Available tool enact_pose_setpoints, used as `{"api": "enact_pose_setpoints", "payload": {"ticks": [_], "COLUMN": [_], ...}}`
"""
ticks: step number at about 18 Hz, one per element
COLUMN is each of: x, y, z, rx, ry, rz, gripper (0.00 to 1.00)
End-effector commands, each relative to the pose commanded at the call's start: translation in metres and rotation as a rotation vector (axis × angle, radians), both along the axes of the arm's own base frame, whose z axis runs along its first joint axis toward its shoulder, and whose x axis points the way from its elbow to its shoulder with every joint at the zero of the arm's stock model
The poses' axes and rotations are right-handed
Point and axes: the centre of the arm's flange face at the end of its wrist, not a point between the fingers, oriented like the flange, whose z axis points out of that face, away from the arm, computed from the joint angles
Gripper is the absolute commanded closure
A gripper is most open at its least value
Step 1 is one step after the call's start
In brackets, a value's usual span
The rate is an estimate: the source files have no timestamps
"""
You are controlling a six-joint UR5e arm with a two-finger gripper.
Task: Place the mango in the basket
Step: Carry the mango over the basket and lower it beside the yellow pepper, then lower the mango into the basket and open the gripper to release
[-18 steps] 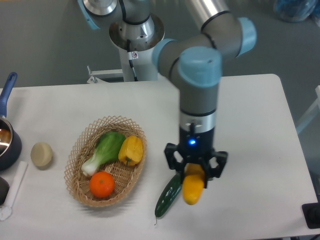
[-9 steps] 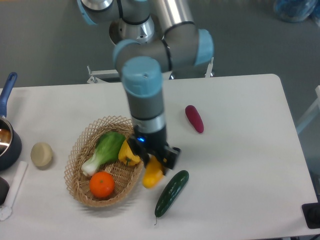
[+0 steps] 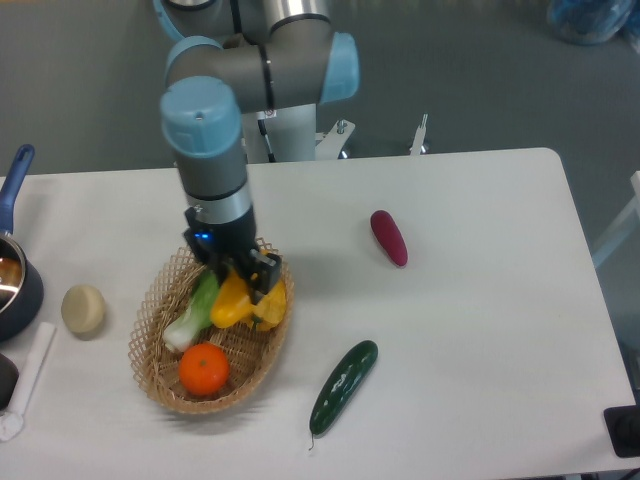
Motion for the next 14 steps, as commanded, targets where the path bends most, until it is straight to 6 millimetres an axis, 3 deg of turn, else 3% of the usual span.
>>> {"api": "enact_pose_setpoints", "payload": {"ticks": [9, 11, 14], "x": [-0.006, -0.008, -0.014], "y": [0.014, 0.017, 0.026], "z": [-0.028, -0.036, -0.049], "rx": [-0.021, -0.031, -0.045], "ry": [-0.034, -0.041, -0.055], "rz": [0.031, 0.04, 0.058], "gripper": [0.65, 0.59, 0.59]}}
